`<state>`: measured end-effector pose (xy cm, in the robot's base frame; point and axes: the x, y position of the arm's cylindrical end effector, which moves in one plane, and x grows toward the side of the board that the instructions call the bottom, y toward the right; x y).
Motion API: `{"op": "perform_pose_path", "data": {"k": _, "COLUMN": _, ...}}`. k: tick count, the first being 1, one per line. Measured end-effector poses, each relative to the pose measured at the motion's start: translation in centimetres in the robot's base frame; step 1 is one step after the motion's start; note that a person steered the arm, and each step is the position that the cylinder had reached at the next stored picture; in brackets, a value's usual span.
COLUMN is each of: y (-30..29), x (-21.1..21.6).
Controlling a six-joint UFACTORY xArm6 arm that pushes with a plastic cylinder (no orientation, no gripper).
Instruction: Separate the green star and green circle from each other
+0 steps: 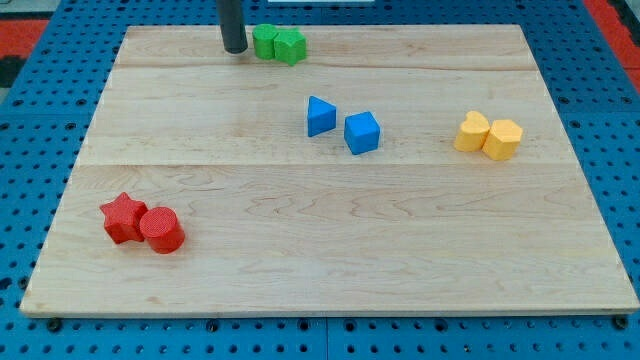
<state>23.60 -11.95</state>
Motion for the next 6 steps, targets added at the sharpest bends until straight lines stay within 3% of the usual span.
{"op": "perform_pose_path", "data": {"k": 2, "y": 9.9, "x": 1.6}}
{"op": "perform_pose_path", "data": {"k": 4, "y": 12.2, "x": 2.0}}
{"op": "perform_pose_path", "data": {"k": 5, "y": 5.1, "x": 3.7}}
{"op": "perform_pose_path", "data": {"k": 6, "y": 2.3, "x": 3.7}}
